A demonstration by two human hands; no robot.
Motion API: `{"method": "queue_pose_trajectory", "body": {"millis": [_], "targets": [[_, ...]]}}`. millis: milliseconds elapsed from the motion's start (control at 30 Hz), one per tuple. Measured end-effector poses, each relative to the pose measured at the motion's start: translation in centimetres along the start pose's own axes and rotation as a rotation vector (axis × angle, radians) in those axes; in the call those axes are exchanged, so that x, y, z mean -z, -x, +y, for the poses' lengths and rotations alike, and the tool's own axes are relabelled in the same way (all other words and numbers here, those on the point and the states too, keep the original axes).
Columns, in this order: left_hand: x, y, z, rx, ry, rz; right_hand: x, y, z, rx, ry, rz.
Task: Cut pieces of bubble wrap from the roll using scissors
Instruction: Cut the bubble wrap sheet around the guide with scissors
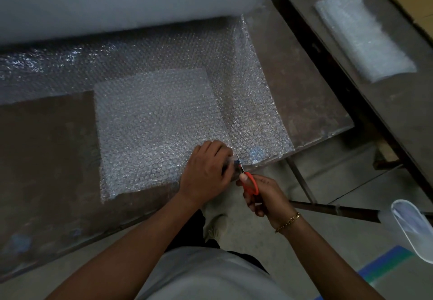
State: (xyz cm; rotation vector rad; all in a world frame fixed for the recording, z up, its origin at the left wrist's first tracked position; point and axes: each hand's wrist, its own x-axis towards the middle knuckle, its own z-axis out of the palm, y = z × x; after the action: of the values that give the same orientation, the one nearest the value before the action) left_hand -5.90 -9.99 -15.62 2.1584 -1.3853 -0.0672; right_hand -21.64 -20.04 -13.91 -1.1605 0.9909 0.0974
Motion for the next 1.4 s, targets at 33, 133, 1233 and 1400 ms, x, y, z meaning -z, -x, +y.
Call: {"method": "queue_pose_trajectory", "body": {"millis": [33, 133, 1233, 1400], "targets": [[0.0, 0.0, 0.0, 0.002, 0.002, 0.001, 0.0, -0.1, -0.1, -0.008, -0.007, -0.002], [-0.1, -0.1, -0.1, 0.017, 0.020, 0.011, 0.0, -0.1, -0.2, -0.021, -0.016, -0.017], [0.3, -0.2, -0.1, 0.042, 0.126, 0.069, -1.2, 1.3, -1.7, 0.101, 0.078, 0.046], [0.5, -0.2, 0.0, 0.043, 0.145, 0.097, -1.1, 1.0, -2.5, 0.079, 0.067, 0.013]]}}
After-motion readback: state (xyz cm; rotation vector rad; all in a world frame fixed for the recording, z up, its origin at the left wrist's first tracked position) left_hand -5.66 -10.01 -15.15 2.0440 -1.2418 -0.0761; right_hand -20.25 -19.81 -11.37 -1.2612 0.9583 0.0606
